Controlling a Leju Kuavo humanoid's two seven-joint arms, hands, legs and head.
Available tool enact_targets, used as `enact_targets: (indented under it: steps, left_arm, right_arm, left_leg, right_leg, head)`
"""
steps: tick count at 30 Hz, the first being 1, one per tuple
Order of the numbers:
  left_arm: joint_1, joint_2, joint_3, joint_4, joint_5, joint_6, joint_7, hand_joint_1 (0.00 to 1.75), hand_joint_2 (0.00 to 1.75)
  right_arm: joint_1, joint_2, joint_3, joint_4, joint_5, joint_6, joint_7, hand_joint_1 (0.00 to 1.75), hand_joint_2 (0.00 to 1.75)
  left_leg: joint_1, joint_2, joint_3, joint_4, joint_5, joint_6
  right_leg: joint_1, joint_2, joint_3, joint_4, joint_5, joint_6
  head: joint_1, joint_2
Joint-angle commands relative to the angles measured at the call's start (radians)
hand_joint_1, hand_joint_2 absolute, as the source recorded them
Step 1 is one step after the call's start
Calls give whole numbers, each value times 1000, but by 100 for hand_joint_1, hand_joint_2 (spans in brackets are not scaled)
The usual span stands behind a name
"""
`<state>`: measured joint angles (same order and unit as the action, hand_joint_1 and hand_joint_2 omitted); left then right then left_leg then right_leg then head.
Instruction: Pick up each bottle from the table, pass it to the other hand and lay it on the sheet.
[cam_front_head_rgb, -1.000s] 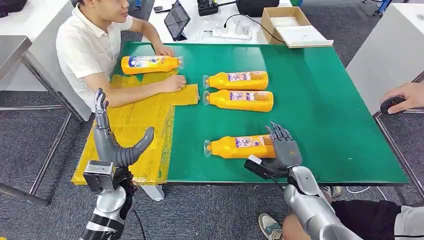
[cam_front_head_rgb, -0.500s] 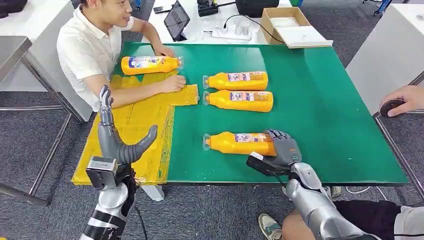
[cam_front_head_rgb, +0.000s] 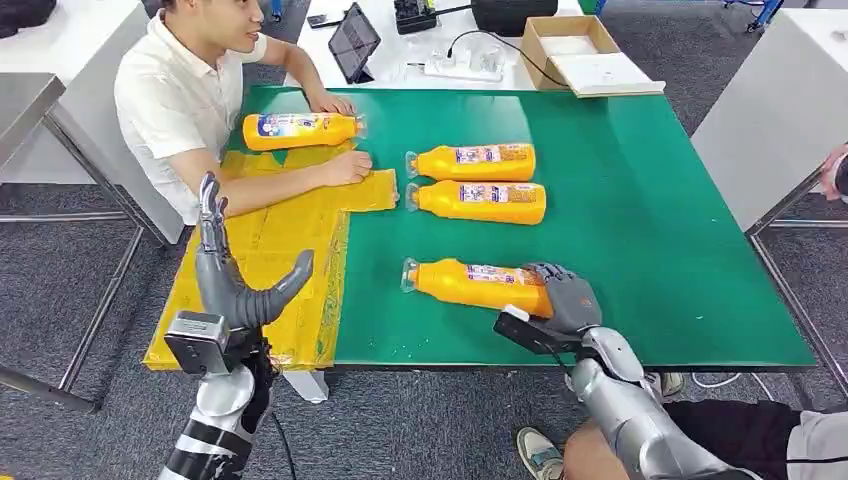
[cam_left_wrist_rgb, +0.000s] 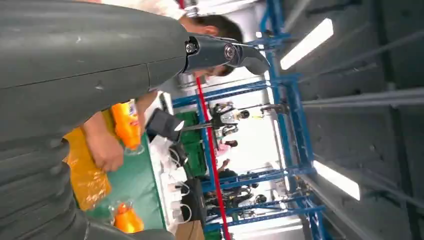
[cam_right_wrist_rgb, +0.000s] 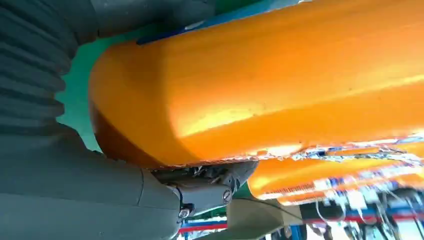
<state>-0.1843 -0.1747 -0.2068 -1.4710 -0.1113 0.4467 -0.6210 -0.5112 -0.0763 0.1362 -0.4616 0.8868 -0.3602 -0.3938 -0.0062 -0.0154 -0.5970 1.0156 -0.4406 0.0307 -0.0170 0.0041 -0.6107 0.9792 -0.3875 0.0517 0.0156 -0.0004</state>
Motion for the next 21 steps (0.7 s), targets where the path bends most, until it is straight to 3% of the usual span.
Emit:
enact_targets:
  steps: [1,6,12,16,17,19,21]
  left_arm:
    - [103,-28,85,-10,172,-25,52,0,175]
    - [95,-32,84,-3,176,-29,52,0,175]
    - [96,-31,87,1,175,-25,64,0,175]
    - [143,-2,63,43,137,-59,118,0,175]
    - [152,4,53,49,132,-84,132,0,175]
    - [175,17,22,47,261,-278,223,0,175]
    - [204,31,-38,21,240,-329,208,0,175]
  right_arm:
    - [235,100,-93,-371,-207,-75,-101,173,175]
    - [239,91,-90,-379,-209,-69,-96,173,175]
    - [237,100,-100,-382,-244,-91,-129,175,175]
    - [323,128,-98,-620,-324,-140,-163,175,175]
    - [336,132,-96,-665,-337,-146,-160,175,175]
    - [354,137,-83,-727,-364,-165,-169,175,175]
    - [357,144,-64,-753,-389,-176,-196,175,175]
  left_leg:
    - [2,3,3,-2,-2,-3]
    - [1,0,-6,0,-1,-1]
    - [1,0,-4,0,-2,-2]
    - [0,1,-4,-1,-2,-2]
    - [0,1,-5,-1,-2,-2]
    - [0,1,-4,-2,-2,-2]
    - [0,2,-2,-1,-3,-3]
  right_leg:
    - [2,2,3,-2,-1,-3]
    - [1,0,-5,0,-1,-1]
    - [1,0,-4,0,-2,-2]
    - [0,1,-4,0,-2,-3]
    - [0,1,-5,0,-1,-2]
    - [0,1,-4,0,-2,-2]
    - [0,1,-3,0,-3,-3]
  head:
    - [0,0]
    - [-1,0]
    - [0,0]
    - [0,0]
    - [0,0]
    - [0,0]
    - [0,0]
